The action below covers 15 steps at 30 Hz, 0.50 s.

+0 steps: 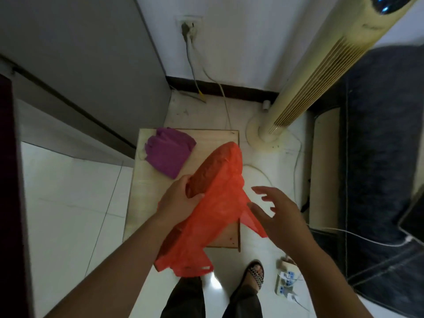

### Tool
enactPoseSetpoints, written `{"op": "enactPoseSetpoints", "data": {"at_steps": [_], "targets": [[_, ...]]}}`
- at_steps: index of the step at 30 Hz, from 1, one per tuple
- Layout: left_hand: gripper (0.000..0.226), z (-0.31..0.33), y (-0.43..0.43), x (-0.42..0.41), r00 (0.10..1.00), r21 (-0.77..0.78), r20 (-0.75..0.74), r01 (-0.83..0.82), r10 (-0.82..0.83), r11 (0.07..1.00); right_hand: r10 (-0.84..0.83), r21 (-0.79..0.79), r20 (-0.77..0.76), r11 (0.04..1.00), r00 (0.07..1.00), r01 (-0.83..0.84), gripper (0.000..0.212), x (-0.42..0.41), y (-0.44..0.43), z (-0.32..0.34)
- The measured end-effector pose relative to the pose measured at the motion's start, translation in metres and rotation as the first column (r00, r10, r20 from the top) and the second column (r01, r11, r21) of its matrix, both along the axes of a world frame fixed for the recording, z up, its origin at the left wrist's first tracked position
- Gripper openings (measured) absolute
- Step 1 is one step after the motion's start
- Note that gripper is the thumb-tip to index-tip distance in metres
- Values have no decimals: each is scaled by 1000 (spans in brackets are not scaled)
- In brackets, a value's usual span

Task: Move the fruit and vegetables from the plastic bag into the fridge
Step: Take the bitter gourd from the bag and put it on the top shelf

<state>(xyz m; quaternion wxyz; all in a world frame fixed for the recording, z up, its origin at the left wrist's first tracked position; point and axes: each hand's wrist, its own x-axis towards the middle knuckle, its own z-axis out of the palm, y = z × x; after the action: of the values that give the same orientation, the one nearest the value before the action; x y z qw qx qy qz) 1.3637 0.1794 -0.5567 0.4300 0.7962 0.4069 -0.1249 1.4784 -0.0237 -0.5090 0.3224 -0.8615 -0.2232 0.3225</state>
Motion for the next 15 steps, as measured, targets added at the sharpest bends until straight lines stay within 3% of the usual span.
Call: {"op": "enactPoseSetpoints", "data": {"at_steps": [6,15], "targets": [[53,142,-41,4,953,-192,258,-108,157,975,-85,215,3,973,996,82,54,3,3,128],[53,286,-61,1,778,-342,509,-210,369,916,-156,359,263,932,952,53,46,-5,-50,255]]}}
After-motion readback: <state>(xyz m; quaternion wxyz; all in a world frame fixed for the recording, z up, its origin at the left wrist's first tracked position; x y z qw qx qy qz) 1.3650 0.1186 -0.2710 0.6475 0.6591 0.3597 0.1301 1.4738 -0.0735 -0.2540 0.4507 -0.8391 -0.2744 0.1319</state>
